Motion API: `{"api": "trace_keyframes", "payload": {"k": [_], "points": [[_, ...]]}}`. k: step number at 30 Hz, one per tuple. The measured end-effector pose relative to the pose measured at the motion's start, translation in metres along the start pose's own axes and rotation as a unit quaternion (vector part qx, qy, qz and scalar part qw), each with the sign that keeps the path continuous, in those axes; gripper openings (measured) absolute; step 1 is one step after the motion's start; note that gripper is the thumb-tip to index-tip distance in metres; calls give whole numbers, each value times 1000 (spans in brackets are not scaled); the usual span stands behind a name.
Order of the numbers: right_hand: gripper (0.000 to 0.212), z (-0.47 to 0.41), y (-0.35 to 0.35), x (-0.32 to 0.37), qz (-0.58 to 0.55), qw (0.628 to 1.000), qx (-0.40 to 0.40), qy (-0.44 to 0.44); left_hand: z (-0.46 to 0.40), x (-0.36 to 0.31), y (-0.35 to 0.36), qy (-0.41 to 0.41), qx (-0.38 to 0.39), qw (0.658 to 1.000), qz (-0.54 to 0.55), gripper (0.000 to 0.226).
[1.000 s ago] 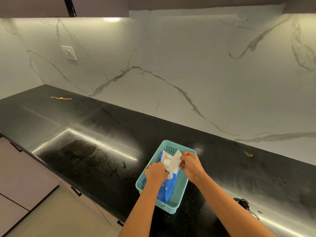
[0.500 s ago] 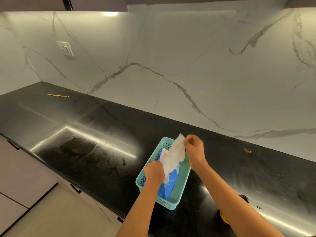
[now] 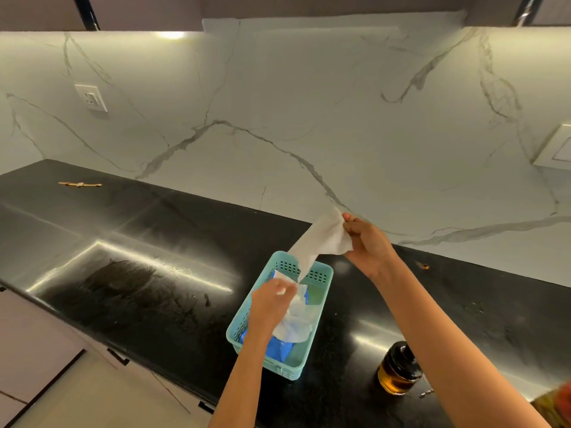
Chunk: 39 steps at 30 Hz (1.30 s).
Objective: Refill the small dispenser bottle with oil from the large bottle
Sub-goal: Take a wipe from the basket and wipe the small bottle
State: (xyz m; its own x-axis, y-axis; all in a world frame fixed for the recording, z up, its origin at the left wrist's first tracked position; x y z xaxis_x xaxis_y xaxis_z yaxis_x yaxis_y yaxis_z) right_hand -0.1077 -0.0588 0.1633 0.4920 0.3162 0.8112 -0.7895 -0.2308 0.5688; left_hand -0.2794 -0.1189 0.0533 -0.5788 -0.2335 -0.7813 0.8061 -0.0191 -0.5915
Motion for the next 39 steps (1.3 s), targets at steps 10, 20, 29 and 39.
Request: {"api": "trace_keyframes", "payload": {"k": [10, 20, 29, 39], "points": [[31, 77, -79, 25, 49, 995, -54, 68, 46, -132, 50, 101, 281, 848, 439, 68], [26, 186, -154, 28, 58, 984, -57, 157, 83, -165, 125, 106, 243, 922, 280, 10], [31, 217, -214, 3, 139, 949, -284, 22, 80, -50, 155, 44, 178, 971, 152, 61], [36, 175, -166, -99, 190, 971, -142, 36, 73, -31, 226, 82, 201, 972, 89, 67]]}}
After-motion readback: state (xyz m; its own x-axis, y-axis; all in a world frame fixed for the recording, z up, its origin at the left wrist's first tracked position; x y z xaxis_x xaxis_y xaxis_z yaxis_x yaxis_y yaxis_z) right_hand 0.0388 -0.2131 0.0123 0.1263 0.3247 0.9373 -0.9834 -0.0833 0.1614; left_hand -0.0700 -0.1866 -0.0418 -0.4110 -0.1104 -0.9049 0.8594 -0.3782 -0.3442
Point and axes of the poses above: each hand's wrist, its own z-axis away from the middle knuckle, its own y-axis out of the palm, x = y × z, the point moved 5 cm from there along -z, towards the middle knuckle, and after that the axes turned 8 degrees about x, right-handed, at the moved point
